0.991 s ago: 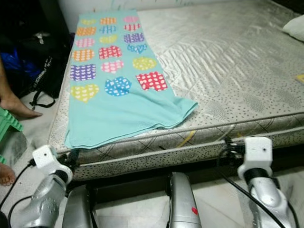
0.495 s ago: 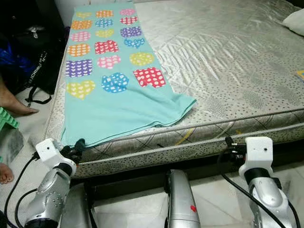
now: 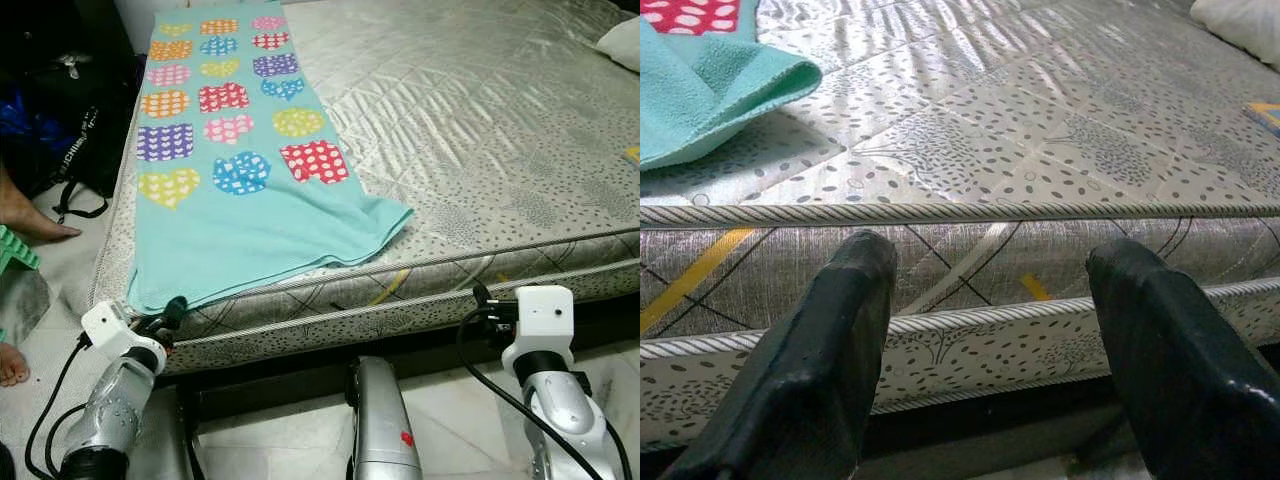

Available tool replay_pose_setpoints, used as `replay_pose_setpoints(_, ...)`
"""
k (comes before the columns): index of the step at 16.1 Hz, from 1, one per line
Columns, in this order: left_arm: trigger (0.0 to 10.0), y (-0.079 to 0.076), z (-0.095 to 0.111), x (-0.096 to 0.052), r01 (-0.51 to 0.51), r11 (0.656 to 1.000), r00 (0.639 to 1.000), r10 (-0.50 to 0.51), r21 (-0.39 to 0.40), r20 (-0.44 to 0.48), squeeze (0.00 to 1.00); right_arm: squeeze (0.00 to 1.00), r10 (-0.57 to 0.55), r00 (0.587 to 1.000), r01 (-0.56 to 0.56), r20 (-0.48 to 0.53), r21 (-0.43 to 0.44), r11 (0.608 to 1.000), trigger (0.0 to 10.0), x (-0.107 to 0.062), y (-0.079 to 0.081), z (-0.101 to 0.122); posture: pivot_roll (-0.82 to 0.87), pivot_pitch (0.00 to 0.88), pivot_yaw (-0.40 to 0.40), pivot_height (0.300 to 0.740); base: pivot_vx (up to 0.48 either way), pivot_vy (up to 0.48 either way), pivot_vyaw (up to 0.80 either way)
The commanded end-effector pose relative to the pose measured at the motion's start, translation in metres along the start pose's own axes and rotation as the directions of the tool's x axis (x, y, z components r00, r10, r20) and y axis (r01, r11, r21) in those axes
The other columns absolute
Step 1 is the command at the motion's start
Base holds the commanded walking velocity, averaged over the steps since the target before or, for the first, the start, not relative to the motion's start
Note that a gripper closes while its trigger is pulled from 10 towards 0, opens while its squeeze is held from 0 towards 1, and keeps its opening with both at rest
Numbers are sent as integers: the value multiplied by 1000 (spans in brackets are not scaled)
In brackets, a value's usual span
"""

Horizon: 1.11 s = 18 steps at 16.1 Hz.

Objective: Clean up the room

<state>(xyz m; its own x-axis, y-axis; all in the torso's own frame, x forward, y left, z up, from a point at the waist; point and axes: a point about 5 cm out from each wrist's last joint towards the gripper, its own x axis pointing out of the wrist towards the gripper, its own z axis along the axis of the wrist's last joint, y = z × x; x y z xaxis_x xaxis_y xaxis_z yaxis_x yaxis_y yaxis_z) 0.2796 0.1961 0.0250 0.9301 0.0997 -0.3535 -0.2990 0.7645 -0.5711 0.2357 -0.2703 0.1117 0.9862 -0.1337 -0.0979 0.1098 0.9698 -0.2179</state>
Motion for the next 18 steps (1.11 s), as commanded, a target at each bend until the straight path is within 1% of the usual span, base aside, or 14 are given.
replay_pose_setpoints(1,10000,9,-1,-1,-31,1000,1000,31,2,-5,0,0,9,1000,-9,12,-8,1000,10000,-1,0,4,-218,94,29,490,0,0,0)
replay_pose_setpoints(2,10000,10,2,0,-32,999,999,32,4,9,0,0,8,1000,-8,11,-7,1000,10000,-1,0,4,-216,94,30,490,0,0,0)
replay_pose_setpoints(4,10000,11,15,3,-35,999,997,33,23,72,0,0,6,1000,-6,10,-6,1000,10000,-1,1,4,-216,94,30,490,0,0,0)
replay_pose_setpoints(5,10000,11,18,4,-38,999,995,35,22,89,0,0,6,1000,-6,10,-6,1000,10000,-1,1,4,-216,94,30,490,0,0,0)
replay_pose_setpoints(7,1137,11,23,4,-39,999,993,35,33,114,0,0,7,1000,-7,9,-5,1000,10000,-1,1,4,-213,95,30,490,0,0,0)
replay_pose_setpoints(8,0,10,24,3,-33,998,993,27,51,118,0,0,7,1000,-7,9,-6,1000,10000,-2,1,4,-213,95,30,490,0,0,0)
replay_pose_setpoints(10,0,7,21,-1,-18,997,992,9,71,126,0,0,4,1000,-4,10,-9,1000,10000,-1,0,4,-213,95,30,490,0,0,0)
replay_pose_setpoints(11,0,5,20,-4,-14,994,992,1,106,123,0,0,3,1000,-3,11,-11,1000,10000,-1,-1,4,-213,95,30,490,0,0,0)
replay_pose_setpoints(13,0,0,21,-10,-22,992,990,4,122,138,0,0,3,1000,-2,11,-15,1000,10000,-1,-2,4,-210,95,32,490,0,0,0)
replay_pose_setpoints(14,9373,0,20,-11,-26,990,991,7,138,134,0,0,2,1000,-2,11,-15,1000,10000,-1,-2,4,-210,95,32,490,0,0,0)
replay_pose_setpoints(15,10000,0,21,-15,-35,984,990,11,174,138,0,0,1,1000,-1,12,-16,1000,10000,-1,-2,4,-210,95,32,490,0,0,0)
replay_pose_setpoints(16,10000,3,23,-21,-50,981,989,22,189,149,0,0,-1,1000,1,12,-18,1000,10000,0,-2,4,-208,94,35,490,0,0,0)
replay_pose_setpoints(18,10000,8,25,-22,-67,979,988,37,194,151,0,0,-1,1000,1,11,-17,1000,10000,0,-2,3,-206,93,35,490,0,0,0)
